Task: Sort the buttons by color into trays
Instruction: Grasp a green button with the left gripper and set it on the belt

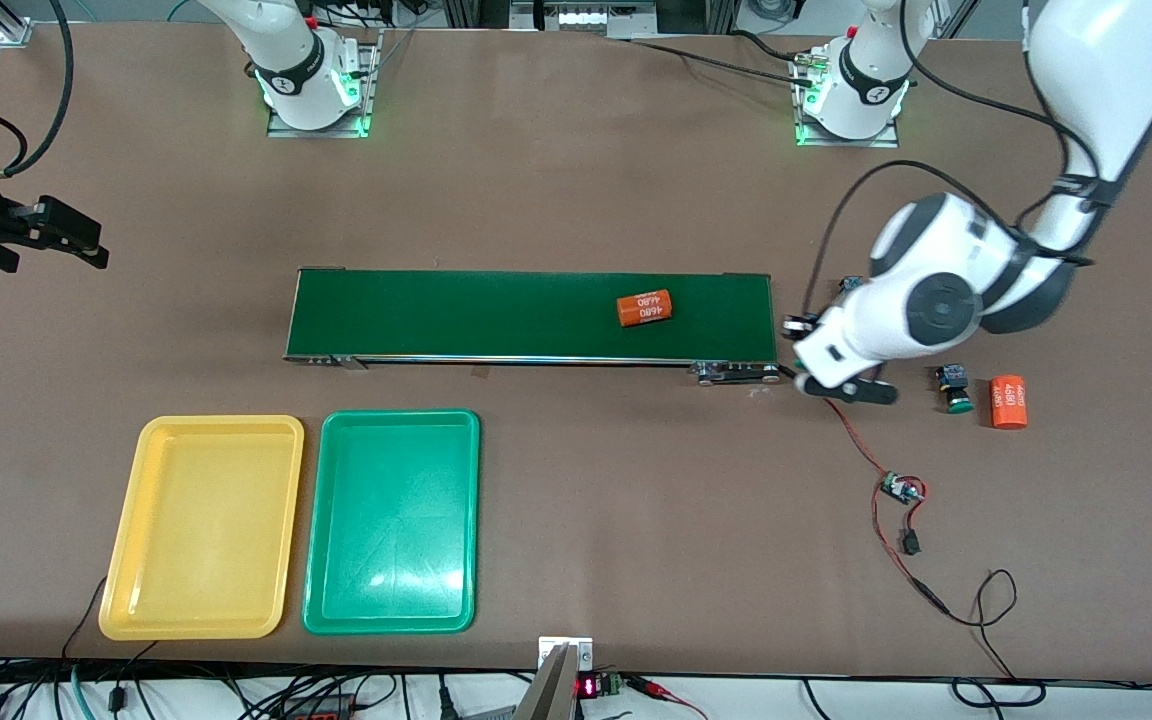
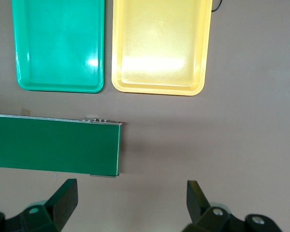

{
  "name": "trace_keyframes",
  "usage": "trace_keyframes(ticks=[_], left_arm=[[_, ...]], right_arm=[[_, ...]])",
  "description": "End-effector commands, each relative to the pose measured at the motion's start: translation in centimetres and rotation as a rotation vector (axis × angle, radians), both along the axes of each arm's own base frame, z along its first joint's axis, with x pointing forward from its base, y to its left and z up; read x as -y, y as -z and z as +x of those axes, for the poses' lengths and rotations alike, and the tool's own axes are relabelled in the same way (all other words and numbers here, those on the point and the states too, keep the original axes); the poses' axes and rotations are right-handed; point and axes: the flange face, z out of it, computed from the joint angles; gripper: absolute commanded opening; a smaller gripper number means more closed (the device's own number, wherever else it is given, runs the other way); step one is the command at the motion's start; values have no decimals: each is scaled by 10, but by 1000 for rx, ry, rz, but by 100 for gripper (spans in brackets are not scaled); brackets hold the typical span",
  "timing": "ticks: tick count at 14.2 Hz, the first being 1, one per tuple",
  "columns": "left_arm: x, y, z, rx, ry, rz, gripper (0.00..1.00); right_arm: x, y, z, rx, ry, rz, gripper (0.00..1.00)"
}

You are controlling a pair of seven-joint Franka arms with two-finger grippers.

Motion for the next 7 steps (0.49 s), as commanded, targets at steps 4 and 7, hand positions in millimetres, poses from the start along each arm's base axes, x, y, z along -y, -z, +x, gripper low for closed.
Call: trace_keyframes(ticks=[4,7], left_arm=[[93,34,-49,-3,-69,-10,17],[90,37,-47,0,-75,-9,19]], right_arm=[[1,3,-3,-8,15,-15,100],[0,3,-3,-11,17,-10,100]])
